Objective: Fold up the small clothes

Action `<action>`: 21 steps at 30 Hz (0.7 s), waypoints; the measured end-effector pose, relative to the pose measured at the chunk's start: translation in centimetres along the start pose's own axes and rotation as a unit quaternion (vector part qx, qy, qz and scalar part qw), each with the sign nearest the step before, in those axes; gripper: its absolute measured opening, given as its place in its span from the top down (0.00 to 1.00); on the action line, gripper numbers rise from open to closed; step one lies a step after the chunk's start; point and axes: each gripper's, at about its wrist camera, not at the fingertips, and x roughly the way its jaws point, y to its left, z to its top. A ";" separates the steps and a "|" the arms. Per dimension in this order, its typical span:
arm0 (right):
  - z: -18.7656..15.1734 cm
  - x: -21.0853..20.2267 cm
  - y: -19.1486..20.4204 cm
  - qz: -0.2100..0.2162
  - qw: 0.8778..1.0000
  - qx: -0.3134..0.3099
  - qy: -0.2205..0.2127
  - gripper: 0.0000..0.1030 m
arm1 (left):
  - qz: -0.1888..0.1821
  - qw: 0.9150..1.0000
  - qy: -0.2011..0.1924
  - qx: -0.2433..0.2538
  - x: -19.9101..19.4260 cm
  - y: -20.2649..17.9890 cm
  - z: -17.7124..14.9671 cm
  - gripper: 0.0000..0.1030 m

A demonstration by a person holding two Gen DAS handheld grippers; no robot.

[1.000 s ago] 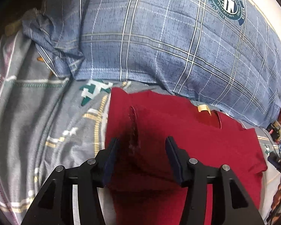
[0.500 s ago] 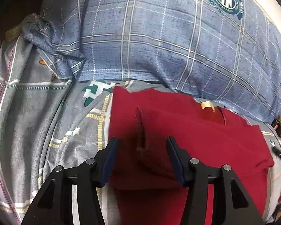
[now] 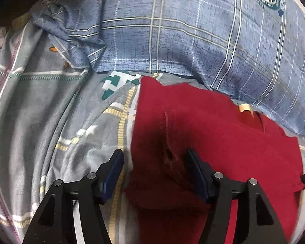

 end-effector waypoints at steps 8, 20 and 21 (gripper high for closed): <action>-1.3 1.3 0.9 -0.023 0.999 -0.010 0.023 0.52 | -0.012 1.000 -0.006 -0.009 -5.9 3.2 -3.2 0.39; -5.2 -5.9 0.4 0.073 0.997 0.040 -0.007 0.43 | -0.009 1.000 0.015 0.005 -7.6 4.2 -8.7 0.39; -5.7 -6.0 0.4 0.070 0.997 0.039 -0.002 0.43 | -0.007 1.000 0.009 0.000 -7.5 4.3 -8.3 0.39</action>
